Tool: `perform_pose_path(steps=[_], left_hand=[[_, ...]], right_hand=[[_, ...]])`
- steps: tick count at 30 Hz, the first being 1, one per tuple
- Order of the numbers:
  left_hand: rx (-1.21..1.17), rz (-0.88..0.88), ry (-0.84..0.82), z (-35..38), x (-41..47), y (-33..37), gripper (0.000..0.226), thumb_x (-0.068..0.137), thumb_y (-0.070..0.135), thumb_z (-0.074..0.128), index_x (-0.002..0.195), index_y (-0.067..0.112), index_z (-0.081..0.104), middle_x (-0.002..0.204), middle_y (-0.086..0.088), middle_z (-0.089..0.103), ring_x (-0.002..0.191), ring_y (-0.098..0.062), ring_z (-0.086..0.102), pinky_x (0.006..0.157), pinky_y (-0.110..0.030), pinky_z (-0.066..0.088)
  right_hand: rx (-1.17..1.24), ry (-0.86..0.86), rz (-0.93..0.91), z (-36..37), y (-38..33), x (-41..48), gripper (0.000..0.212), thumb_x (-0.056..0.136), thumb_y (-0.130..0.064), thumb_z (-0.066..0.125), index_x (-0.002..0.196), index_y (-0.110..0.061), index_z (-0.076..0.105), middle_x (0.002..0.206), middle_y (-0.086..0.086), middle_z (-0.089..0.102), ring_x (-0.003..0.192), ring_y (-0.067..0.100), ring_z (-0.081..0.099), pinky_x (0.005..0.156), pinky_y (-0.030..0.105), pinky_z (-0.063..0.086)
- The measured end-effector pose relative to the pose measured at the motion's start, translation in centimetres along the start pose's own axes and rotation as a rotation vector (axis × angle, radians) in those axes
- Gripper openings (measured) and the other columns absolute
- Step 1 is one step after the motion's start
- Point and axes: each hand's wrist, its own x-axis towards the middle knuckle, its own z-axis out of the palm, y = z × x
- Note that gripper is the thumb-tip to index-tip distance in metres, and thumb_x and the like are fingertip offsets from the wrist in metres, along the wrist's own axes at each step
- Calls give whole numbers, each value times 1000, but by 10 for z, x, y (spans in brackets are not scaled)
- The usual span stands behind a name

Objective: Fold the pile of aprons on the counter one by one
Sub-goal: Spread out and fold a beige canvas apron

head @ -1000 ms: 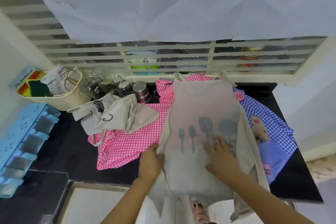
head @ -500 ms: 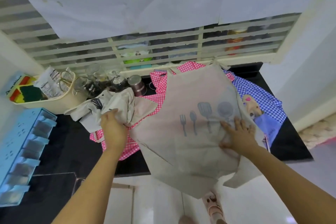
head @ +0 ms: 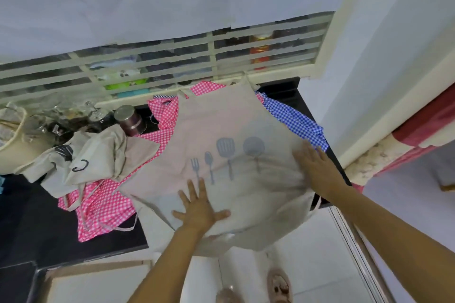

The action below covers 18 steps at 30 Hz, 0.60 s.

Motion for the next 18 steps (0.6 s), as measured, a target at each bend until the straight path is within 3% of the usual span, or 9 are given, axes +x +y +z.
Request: perform_pose_path(steps=[2, 4, 5, 6, 7, 9, 11, 15, 18], left_hand=[[1, 8, -9, -2, -1, -3, 127, 69, 67, 69, 148, 32, -23, 155, 3, -32, 143, -33, -24, 106, -71, 4], [3, 7, 2, -2, 1, -3, 127, 68, 67, 70, 148, 32, -22, 155, 2, -32, 143, -34, -24, 106, -71, 5], [10, 5, 7, -2, 1, -2, 127, 68, 67, 70, 148, 33, -22, 155, 2, -33, 143, -34, -24, 106, -71, 5], [18, 6, 10, -2, 0, 0, 127, 68, 67, 71, 148, 33, -22, 154, 2, -33, 143, -34, -24, 106, -71, 5], [27, 8, 9, -2, 0, 0, 127, 68, 67, 71, 148, 33, -22, 154, 1, -33, 143, -35, -24, 106, -71, 5], [48, 10, 1, -2, -1, 0, 127, 68, 67, 70, 148, 32, -23, 154, 0, -33, 143, -36, -24, 106, -71, 6], [78, 6, -14, -4, -1, 1, 128, 68, 68, 69, 148, 31, -24, 154, -2, -34, 143, -38, -24, 106, -71, 7], [118, 0, -37, -5, -3, 4, 130, 68, 68, 69, 147, 28, -26, 153, -3, -35, 142, -39, -24, 107, -71, 7], [128, -4, -31, -6, -5, 7, 130, 68, 66, 70, 147, 28, -25, 154, -4, -33, 143, -39, -23, 107, -70, 8]], right_hand=[[307, -18, 129, -10, 29, 1, 58, 89, 0, 43, 142, -22, 35, 153, 19, 21, 124, 36, 47, 98, 38, 42], [675, -14, 275, -23, 46, 3, 33, 87, 0, 54, 118, -12, 56, 126, 21, 55, 99, 34, 60, 86, 38, 48], [874, -31, 377, -28, 49, 4, 19, 88, -5, 59, 107, -9, 59, 113, 23, 62, 89, 33, 63, 83, 40, 52], [1059, -105, 481, -31, 53, 4, 14, 89, -14, 63, 99, -5, 61, 107, 23, 65, 84, 31, 64, 81, 40, 54], [1156, -223, 562, -31, 54, 3, 26, 88, -27, 66, 96, -3, 61, 103, 21, 67, 83, 29, 64, 80, 39, 55], [1146, -487, 620, -29, 53, -3, 43, 84, -43, 68, 94, -2, 61, 98, 16, 67, 87, 26, 64, 77, 34, 53], [1196, -601, 655, -23, 54, -7, 45, 77, -38, 76, 97, -2, 59, 102, 15, 65, 92, 27, 63, 79, 33, 52], [1571, -607, 660, -17, 53, -9, 52, 65, -16, 82, 110, -2, 59, 108, 15, 66, 102, 30, 61, 86, 38, 51], [1986, -390, 518, -19, 51, -4, 36, 79, -9, 66, 114, -3, 61, 110, 14, 67, 100, 29, 62, 82, 37, 54]])
